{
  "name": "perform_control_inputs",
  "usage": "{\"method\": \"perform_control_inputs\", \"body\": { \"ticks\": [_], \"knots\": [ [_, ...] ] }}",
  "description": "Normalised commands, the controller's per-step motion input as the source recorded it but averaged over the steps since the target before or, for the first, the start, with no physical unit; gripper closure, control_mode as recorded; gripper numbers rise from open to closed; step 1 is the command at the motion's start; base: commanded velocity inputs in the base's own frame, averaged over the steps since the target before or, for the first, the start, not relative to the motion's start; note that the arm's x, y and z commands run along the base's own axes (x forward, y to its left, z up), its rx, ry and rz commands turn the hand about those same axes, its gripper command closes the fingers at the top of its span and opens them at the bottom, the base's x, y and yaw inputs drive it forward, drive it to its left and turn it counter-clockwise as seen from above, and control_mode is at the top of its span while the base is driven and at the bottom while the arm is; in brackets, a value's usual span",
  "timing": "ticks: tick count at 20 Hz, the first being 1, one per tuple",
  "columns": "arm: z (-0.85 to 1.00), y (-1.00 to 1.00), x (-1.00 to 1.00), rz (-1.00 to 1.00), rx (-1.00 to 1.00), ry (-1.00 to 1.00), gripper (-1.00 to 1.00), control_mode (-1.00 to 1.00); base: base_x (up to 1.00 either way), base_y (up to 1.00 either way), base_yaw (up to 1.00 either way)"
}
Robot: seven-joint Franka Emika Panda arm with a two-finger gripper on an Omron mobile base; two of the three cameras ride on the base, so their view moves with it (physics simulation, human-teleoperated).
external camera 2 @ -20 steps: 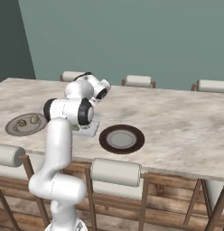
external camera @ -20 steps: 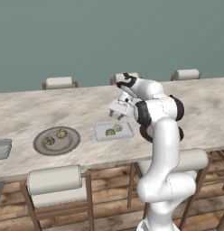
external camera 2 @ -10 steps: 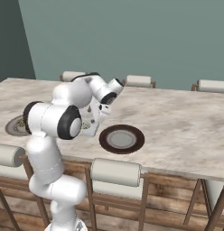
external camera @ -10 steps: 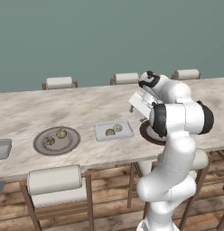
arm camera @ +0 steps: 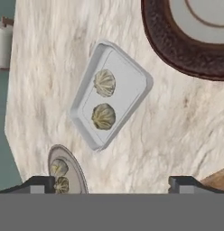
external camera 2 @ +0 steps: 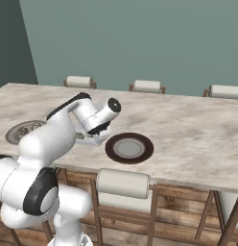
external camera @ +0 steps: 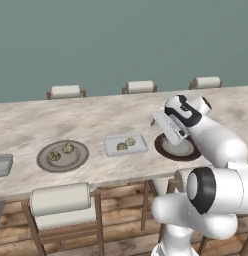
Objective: Place two dumplings into each of the tupperware containers and then place the containers in the fridge.
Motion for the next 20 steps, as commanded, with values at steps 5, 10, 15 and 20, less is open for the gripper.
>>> {"method": "perform_control_inputs", "body": {
  "ticks": [5,10,15,20],
  "knots": [
    [0.34,0.03,0.03,0.11,-0.12,0.3,-1.0,-1.0,0.0,0.0,0.0],
    [-0.04,0.0,0.05,-0.07,-0.11,0.3,-1.0,-1.0,0.0,0.0,0.0],
    [-0.52,-0.01,0.16,-0.01,-0.11,0.03,-1.0,-1.0,0.0,0.0,0.0],
    [-0.7,0.0,0.22,0.0,-0.1,0.01,-1.0,-1.0,0.0,0.0,0.0]
  ]
}}
